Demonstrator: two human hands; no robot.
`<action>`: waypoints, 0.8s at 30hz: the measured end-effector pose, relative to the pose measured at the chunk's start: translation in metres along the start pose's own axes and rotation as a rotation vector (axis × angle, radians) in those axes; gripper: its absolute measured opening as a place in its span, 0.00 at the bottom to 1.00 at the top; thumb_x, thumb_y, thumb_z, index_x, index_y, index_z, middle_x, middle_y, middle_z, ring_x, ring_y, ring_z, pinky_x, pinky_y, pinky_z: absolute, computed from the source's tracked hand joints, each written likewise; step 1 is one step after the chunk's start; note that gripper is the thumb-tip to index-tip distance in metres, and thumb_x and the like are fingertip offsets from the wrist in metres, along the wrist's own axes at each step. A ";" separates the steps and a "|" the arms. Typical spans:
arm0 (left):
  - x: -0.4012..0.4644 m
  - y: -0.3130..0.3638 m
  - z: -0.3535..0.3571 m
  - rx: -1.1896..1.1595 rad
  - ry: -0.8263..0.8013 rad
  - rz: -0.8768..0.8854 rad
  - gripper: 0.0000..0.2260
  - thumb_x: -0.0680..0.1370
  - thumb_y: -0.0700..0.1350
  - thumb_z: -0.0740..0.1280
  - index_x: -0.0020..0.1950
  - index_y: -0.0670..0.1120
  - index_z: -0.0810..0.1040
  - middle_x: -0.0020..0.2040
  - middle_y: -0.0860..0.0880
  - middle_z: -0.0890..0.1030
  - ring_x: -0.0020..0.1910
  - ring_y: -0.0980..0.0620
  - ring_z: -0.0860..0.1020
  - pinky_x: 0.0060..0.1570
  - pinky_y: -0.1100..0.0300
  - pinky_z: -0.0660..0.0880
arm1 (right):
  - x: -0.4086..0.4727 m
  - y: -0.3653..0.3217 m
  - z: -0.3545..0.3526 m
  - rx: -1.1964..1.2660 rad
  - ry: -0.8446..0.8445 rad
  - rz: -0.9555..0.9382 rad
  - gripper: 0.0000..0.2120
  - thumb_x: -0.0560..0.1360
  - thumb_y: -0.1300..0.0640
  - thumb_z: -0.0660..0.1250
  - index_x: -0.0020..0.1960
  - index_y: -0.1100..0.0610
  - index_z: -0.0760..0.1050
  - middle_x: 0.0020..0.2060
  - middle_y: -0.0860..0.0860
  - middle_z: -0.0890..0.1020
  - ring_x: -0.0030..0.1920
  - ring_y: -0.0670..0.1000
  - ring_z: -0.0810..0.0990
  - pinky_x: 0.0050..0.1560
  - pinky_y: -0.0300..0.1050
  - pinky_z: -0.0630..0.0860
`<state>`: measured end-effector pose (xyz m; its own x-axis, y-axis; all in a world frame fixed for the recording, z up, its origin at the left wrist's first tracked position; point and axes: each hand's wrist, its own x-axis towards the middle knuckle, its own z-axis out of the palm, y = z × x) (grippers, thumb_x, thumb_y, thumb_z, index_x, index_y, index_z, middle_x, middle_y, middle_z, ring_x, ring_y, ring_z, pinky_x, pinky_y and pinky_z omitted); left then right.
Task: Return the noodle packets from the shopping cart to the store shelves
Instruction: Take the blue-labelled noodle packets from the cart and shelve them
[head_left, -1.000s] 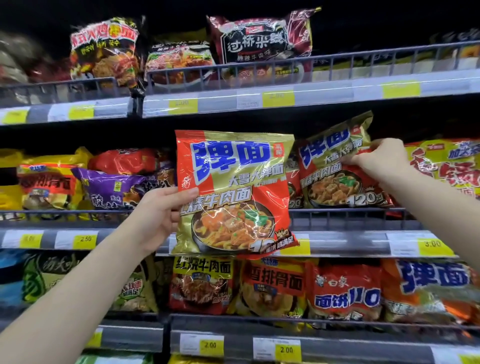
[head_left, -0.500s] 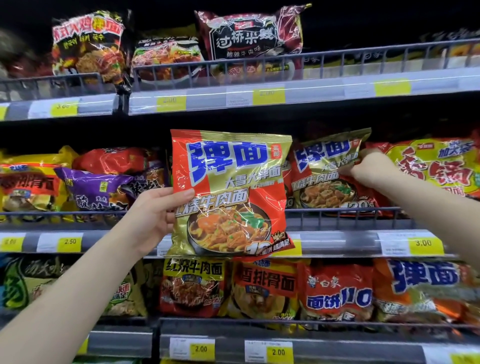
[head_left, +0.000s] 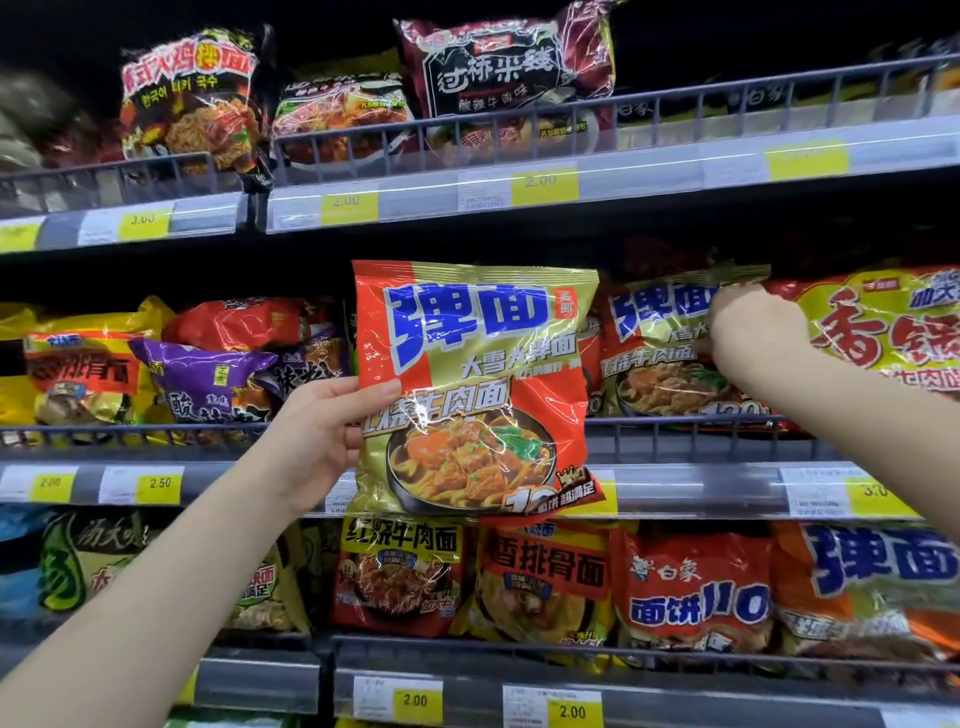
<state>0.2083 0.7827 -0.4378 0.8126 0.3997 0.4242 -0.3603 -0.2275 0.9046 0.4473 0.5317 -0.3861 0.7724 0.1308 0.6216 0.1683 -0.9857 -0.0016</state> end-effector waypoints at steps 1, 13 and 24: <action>0.000 0.000 0.000 0.002 -0.001 0.002 0.14 0.64 0.48 0.71 0.47 0.43 0.81 0.42 0.47 0.85 0.38 0.49 0.83 0.41 0.54 0.79 | 0.001 -0.002 0.000 0.033 -0.034 0.030 0.18 0.75 0.62 0.69 0.61 0.67 0.71 0.55 0.62 0.78 0.53 0.61 0.80 0.39 0.47 0.70; 0.004 -0.003 0.001 0.000 0.001 -0.006 0.15 0.65 0.48 0.70 0.49 0.43 0.80 0.42 0.48 0.85 0.39 0.49 0.83 0.42 0.53 0.79 | -0.001 0.002 0.007 0.272 -0.166 0.116 0.26 0.74 0.66 0.67 0.67 0.72 0.60 0.60 0.66 0.74 0.59 0.65 0.76 0.47 0.52 0.75; 0.004 0.003 0.006 -0.024 0.017 -0.032 0.17 0.65 0.48 0.70 0.50 0.41 0.79 0.42 0.47 0.85 0.37 0.49 0.83 0.38 0.56 0.80 | -0.038 -0.002 -0.025 0.397 0.206 -0.127 0.11 0.78 0.56 0.60 0.45 0.65 0.71 0.37 0.59 0.75 0.38 0.60 0.74 0.38 0.47 0.68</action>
<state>0.2133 0.7783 -0.4339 0.8162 0.4215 0.3952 -0.3450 -0.1931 0.9185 0.4022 0.5264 -0.3902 0.5995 0.1847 0.7788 0.5062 -0.8412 -0.1901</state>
